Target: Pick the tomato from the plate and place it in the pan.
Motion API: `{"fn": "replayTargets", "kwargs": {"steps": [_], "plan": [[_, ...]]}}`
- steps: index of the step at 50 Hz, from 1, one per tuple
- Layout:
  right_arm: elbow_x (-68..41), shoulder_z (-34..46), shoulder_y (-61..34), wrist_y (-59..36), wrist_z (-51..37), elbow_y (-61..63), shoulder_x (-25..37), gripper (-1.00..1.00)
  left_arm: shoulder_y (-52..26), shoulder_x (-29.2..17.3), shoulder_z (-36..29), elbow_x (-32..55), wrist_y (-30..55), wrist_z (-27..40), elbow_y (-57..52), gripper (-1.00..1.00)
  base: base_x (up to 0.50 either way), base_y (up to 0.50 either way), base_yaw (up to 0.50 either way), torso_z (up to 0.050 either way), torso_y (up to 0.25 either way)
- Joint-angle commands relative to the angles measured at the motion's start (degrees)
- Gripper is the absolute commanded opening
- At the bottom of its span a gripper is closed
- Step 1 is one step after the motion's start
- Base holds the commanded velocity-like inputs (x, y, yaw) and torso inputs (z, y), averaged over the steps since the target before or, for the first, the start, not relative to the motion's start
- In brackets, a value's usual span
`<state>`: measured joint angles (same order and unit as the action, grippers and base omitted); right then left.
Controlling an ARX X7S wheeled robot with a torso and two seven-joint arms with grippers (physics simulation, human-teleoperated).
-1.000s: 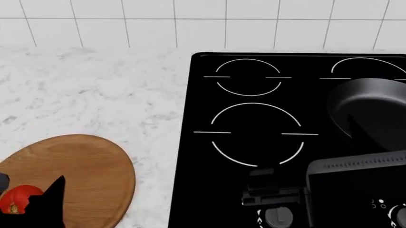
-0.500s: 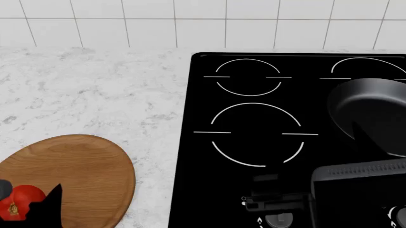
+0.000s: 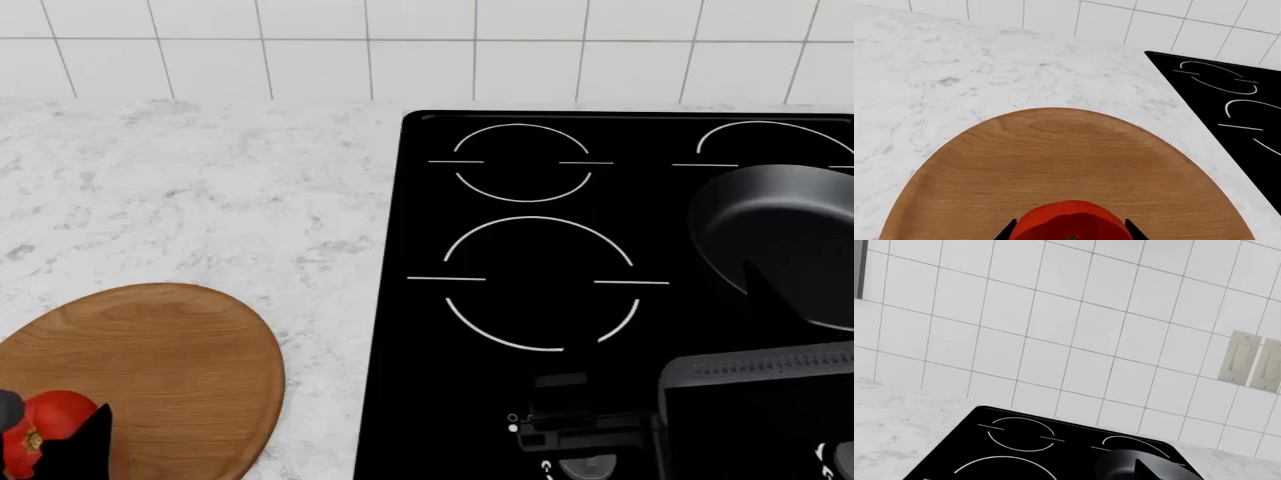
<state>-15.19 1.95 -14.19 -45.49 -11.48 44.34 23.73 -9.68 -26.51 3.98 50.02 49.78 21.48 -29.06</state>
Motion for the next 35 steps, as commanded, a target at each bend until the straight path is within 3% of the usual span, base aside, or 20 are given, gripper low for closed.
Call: {"fn": "replayTargets", "kwargs": {"steps": [1, 5, 8, 12, 16, 26, 35], "plan": [[-0.2, 0.1, 0.0, -0.2, -0.3, 0.1, 0.0, 1.0, 0.2, 0.2, 0.6, 1.2, -0.2, 1.2, 0.4, -1.0, 0.0, 0.0, 0.0, 0.0, 0.0], [-1.0, -0.4, -0.4, -0.2, -0.1, 0.2, -0.3, 1.0, -3.8, -1.2, 3.9, 7.9, 4.4, 6.5, -7.0, -1.0, 0.0, 0.0, 0.0, 0.0, 0.0], [-1.2, -0.3, -1.4, -0.8, -0.2, 0.1, -0.4, 1.0, -14.1, -4.1, 7.4, 20.6, 11.0, 16.2, -13.8, -1.0, 0.0, 0.0, 0.0, 0.0, 0.0], [-0.6, 0.7, -2.4, 0.9, 0.0, -1.5, -0.7, 1.0, -21.7, -5.7, 7.0, 25.7, 13.6, 20.5, -14.0, -1.0, 0.0, 0.0, 0.0, 0.0, 0.0], [-0.5, 1.2, -5.4, 0.8, 0.0, -2.7, -0.9, 1.0, -25.4, -6.1, 4.5, 23.2, 13.6, 17.9, -11.3, -1.0, 0.0, 0.0, 0.0, 0.0, 0.0], [0.0, 1.1, -7.0, 8.0, 0.4, -10.8, -3.2, 1.0, -24.6, -4.7, -1.7, 8.9, 5.3, 7.2, -5.0, -1.0, 0.0, -0.12, 0.0, 0.0, 0.0], [-1.0, -1.5, -7.6, 5.2, -0.8, -6.9, -2.2, 1.0, -24.9, -5.9, -0.2, 12.2, 7.4, 9.2, -6.8, -1.0, 0.0, -0.5, 0.0, 0.0, 0.0]]}}
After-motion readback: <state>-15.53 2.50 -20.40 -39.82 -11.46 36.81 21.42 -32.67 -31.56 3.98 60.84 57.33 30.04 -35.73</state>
